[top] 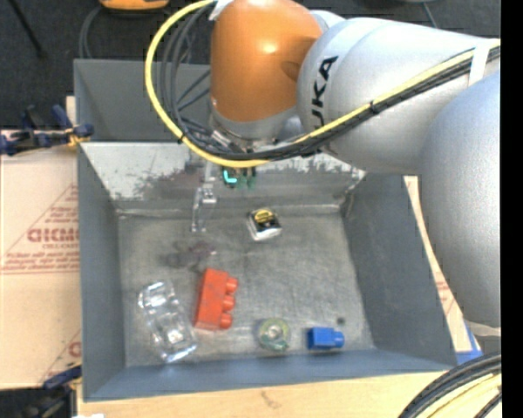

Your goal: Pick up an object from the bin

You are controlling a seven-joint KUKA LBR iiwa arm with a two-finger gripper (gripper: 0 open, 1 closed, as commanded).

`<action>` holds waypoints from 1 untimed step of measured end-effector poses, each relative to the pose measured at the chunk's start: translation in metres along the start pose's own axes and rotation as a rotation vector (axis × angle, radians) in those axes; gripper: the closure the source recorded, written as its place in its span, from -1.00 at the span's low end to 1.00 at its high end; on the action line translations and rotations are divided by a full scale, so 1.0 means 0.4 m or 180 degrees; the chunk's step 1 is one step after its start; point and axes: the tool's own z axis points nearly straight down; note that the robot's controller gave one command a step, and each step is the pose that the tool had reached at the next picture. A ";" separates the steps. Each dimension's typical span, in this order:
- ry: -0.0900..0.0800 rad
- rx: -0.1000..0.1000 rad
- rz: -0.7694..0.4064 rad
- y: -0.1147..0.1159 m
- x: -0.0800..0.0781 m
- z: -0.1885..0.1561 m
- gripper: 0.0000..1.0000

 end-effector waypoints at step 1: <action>-0.0006 0.0007 -0.0467 -0.082 0.028 0.352 -1.00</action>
Offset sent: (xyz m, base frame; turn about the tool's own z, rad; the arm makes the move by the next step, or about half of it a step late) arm -0.0113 -0.0305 -0.1375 -0.1483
